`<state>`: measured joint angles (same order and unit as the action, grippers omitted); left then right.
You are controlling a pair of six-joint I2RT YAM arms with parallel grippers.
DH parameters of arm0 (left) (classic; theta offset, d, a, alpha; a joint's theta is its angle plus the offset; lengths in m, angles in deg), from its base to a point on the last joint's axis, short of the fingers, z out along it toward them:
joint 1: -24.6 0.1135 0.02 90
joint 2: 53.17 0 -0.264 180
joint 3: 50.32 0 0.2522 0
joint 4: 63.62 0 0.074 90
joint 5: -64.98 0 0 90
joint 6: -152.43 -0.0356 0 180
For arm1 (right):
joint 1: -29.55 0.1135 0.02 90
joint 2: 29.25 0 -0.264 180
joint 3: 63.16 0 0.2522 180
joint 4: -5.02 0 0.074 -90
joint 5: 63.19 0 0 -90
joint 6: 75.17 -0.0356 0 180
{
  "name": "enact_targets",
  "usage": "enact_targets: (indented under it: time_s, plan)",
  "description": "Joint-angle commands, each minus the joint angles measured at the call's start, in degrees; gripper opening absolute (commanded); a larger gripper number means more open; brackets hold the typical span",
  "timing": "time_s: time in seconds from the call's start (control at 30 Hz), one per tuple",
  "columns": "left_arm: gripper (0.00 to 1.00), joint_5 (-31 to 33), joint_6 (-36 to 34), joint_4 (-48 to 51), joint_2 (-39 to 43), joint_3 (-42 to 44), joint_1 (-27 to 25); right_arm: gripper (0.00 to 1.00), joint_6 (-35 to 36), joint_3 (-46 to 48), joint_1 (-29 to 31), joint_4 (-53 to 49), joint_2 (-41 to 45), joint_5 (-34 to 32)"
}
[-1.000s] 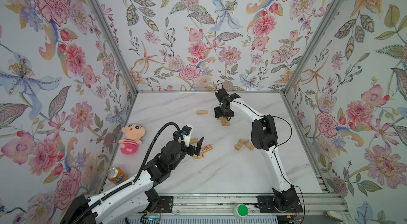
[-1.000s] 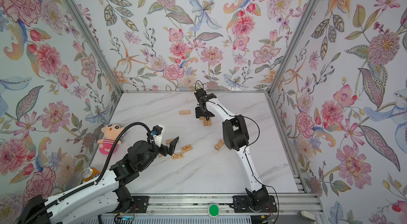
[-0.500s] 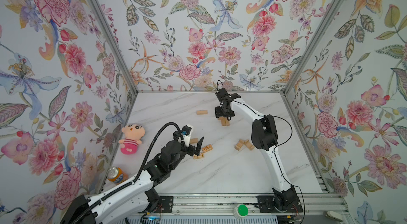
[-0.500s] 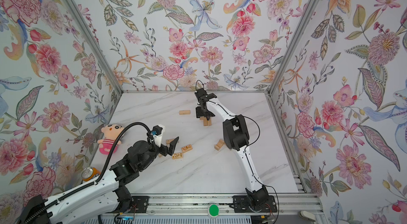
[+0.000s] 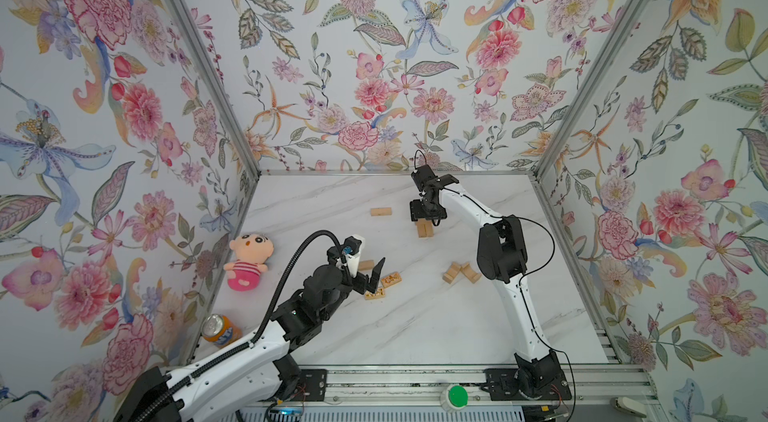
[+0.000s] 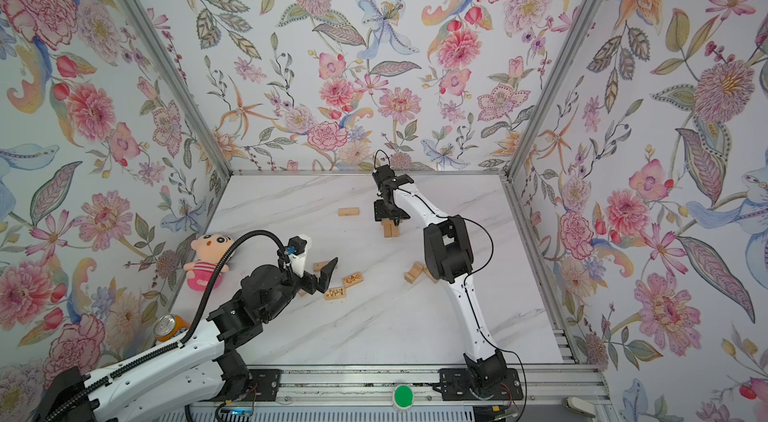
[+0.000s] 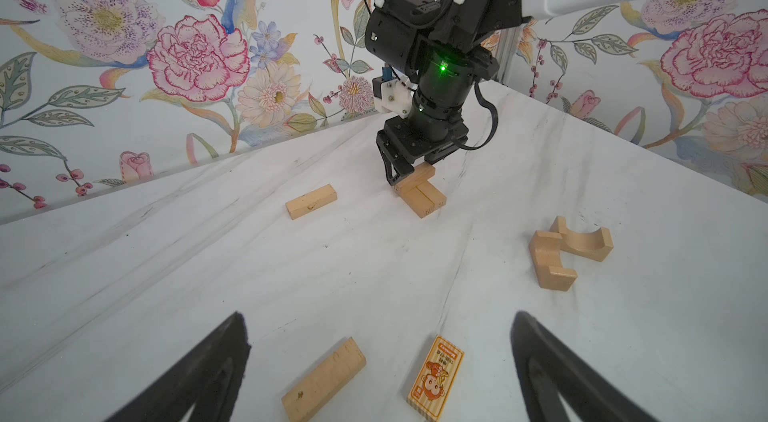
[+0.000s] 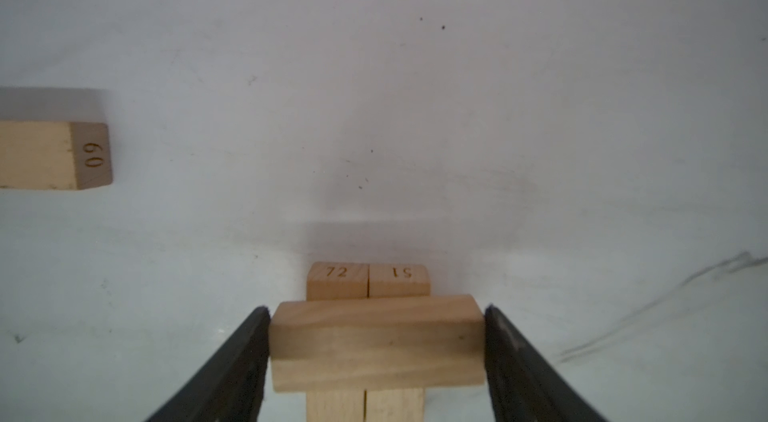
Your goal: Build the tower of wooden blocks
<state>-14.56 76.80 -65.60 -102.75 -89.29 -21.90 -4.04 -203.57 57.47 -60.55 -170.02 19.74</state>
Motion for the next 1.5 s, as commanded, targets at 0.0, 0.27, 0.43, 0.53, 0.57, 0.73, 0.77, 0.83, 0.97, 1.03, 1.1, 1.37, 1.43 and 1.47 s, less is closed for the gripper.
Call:
enact_targets:
  time_s: [0.0,0.27,0.43,0.53,0.57,0.73,0.77,0.83,0.97,1.03,1.1,1.37,1.43,1.47]
  plan:
    - [0.99,-1.1,0.6,-1.2,-0.3,-0.6,0.7,0.67,-0.1,1.2,-0.3,-1.5,2.2,0.3]
    - [0.99,-1.1,0.6,-1.0,0.3,-0.3,0.6,0.69,-0.9,1.0,-0.2,-1.5,2.0,1.0]
    - [0.99,-0.9,0.7,-0.9,0.8,0.0,0.6,0.68,-1.5,0.7,-0.2,-1.4,1.8,1.7]
    - [0.99,-0.8,0.7,-0.9,1.0,0.1,0.6,0.68,-1.6,0.6,-0.2,-1.4,1.7,2.0]
    - [0.99,-0.8,0.7,-0.9,1.1,0.1,0.6,0.69,-1.6,0.5,-0.1,-1.4,1.7,2.0]
    - [0.99,-0.8,0.7,-0.9,1.2,0.3,0.7,0.69,-1.7,0.4,-0.1,-1.4,1.5,2.4]
    - [0.99,-0.7,0.7,-0.9,1.2,0.3,0.7,0.69,-1.6,0.3,-0.1,-1.4,1.5,2.5]
    - [0.99,-0.7,0.7,-0.9,1.2,0.3,0.6,0.69,-1.7,0.2,-0.1,-1.4,1.4,2.4]
    - [0.99,-0.6,0.5,-0.9,1.2,0.3,0.7,0.69,-1.6,-0.3,0.1,-1.4,1.3,2.6]
    - [0.99,-0.5,0.4,-0.8,1.3,0.3,0.6,0.69,-1.8,-0.6,0.2,-1.5,1.1,2.7]
    - [0.99,-0.5,0.5,-0.7,1.4,0.3,0.6,0.69,-1.8,-0.8,0.1,-1.5,1.0,2.7]
    - [0.99,-0.4,0.3,-0.6,1.4,0.2,0.6,0.69,-1.8,-1.2,0.3,-1.5,1.1,2.9]
    - [0.99,-0.5,0.3,-0.6,1.5,0.2,0.6,0.69,-1.8,-1.2,0.3,-1.5,1.2,2.8]
    - [0.99,-0.5,0.3,-0.6,1.5,0.1,0.7,0.69,-1.9,-1.2,0.3,-1.5,1.2,2.8]
